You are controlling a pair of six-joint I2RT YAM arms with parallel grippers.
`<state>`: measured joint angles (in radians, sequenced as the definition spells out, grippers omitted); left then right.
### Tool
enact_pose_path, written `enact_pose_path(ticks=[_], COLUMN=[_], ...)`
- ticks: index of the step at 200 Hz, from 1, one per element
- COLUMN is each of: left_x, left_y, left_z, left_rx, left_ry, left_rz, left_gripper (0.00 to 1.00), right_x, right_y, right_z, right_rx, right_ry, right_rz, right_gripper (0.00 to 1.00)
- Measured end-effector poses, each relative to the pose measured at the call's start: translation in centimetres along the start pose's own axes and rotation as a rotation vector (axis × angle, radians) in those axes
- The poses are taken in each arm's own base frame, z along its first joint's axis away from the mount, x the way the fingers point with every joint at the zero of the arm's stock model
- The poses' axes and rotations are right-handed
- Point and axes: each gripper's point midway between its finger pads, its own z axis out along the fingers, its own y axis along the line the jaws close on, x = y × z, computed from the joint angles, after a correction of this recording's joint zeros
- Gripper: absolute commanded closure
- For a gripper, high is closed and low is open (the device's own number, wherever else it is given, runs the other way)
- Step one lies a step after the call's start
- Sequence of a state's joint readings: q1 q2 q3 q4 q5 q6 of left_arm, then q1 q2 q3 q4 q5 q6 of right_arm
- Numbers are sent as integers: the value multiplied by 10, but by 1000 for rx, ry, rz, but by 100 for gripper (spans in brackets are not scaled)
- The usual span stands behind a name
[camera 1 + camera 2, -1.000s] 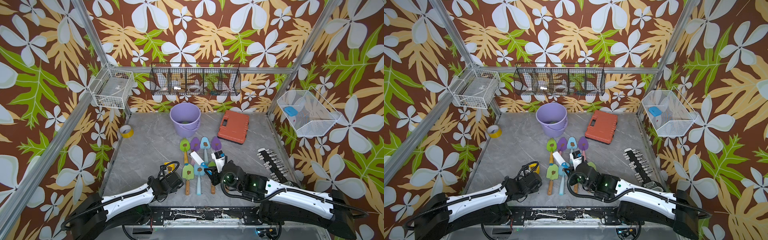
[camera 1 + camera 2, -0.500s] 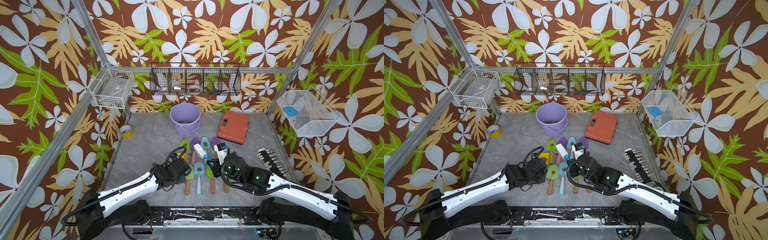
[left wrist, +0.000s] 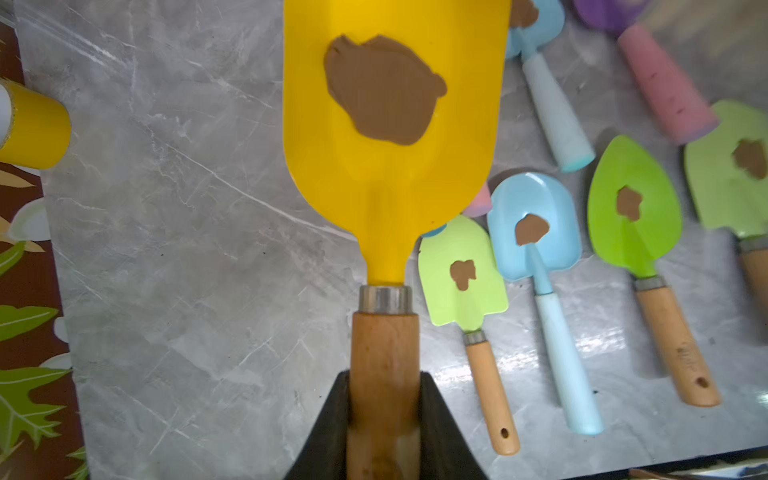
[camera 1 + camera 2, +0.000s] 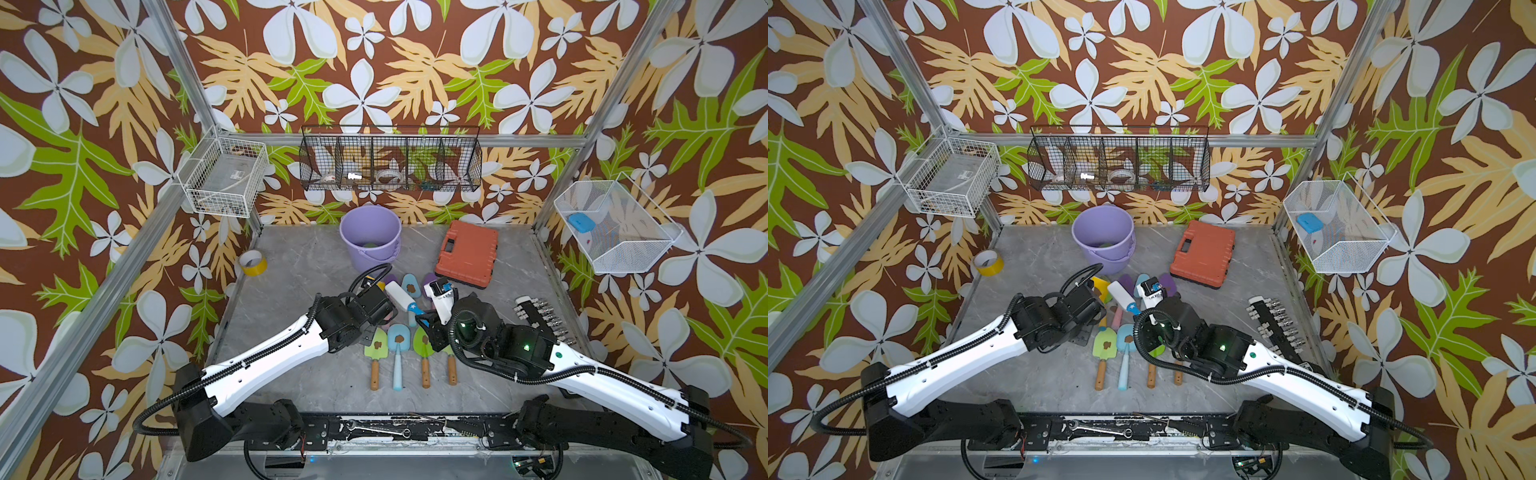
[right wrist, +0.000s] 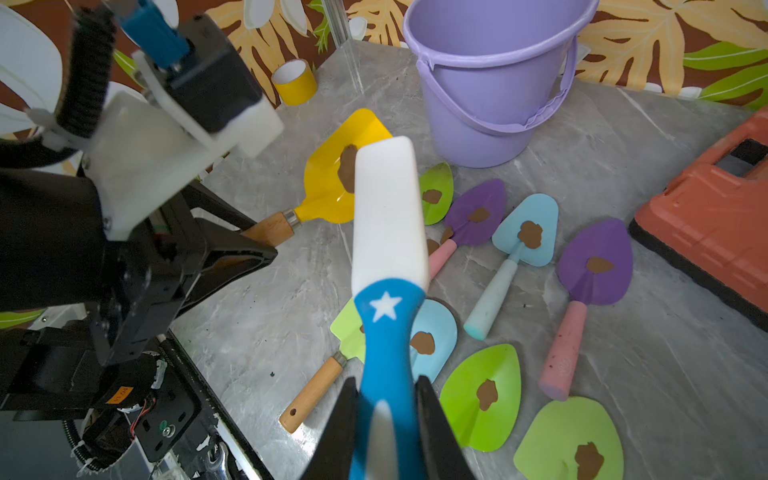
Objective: Brush the soil off the hand trowel and place it into the bucket
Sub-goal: Pick up the hand trowel from the center of the board, then brush off the soil from the hand trowel.
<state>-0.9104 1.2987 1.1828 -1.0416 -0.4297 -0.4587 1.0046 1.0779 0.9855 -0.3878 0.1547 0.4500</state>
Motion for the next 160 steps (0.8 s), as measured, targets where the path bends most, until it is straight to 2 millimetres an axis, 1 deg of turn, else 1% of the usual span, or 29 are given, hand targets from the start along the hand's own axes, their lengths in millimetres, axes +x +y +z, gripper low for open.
enact_pose_path(ticks=[24, 80, 97, 113, 133, 147, 160], left_x=[7, 19, 20, 20, 23, 25, 26], left_y=[-1, -6, -11, -14, -14, -14, -15], left_z=[7, 17, 18, 18, 19, 21, 22], left_rx=[2, 94, 119, 136, 140, 147, 157], left_ry=[36, 114, 122, 122, 131, 140, 139], left_rz=[54, 79, 95, 93, 95, 92, 88], left_gripper=[100, 100, 100, 100, 100, 100, 100], right_x=[3, 15, 25, 35, 42, 44, 44], right_y=[2, 27, 38, 43, 39, 30, 19], right_z=[8, 24, 32, 41, 55, 65, 69], right_rx=[1, -103, -148, -171, -144, -113, -78], right_ry=[30, 118, 160, 203, 240, 260, 259], right_rz=[-13, -40, -55, -62, -64, -54, -37], right_gripper=[100, 100, 100, 100, 100, 100, 100])
